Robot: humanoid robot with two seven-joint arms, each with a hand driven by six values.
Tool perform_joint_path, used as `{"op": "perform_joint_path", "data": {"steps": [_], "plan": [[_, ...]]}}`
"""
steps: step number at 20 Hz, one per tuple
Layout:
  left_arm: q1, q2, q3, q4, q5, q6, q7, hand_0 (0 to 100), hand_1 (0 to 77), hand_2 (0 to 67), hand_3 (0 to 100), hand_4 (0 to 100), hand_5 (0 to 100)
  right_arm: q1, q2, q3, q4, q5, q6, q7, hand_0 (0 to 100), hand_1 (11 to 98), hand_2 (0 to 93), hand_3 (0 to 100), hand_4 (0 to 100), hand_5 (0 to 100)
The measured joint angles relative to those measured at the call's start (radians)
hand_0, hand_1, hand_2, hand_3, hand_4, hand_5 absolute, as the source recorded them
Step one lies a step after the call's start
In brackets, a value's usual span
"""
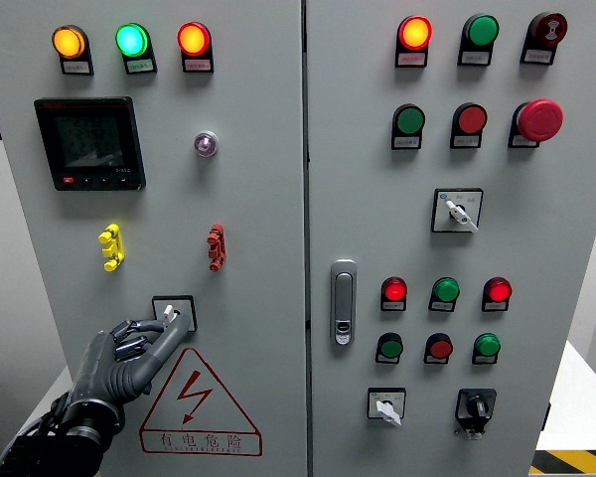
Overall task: Turn on light switch 1
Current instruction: 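Place the left hand fingers on the white switch knob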
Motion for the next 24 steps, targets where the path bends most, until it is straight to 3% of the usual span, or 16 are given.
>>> {"op": "perform_joint_path", "data": {"steps": [17, 24], "plan": [[-0.032, 0.0, 0.003, 0.005, 0.005, 0.018, 0.056, 0, 54.7, 48.0, 96, 100, 100, 0.0, 0.0, 0.0, 0.0, 0.0, 0.0, 0.0, 0, 20.0, 0.0, 20, 19, 10], [-0.038, 0.001, 0.006, 0.009, 0.005, 0.017, 0.074, 10, 55.0, 48.2, 97, 100, 100, 0.0, -0.0004, 0.0, 0.0, 0.0, 0.0, 0.0, 0, 19.3, 0.0, 20, 19, 10]]}}
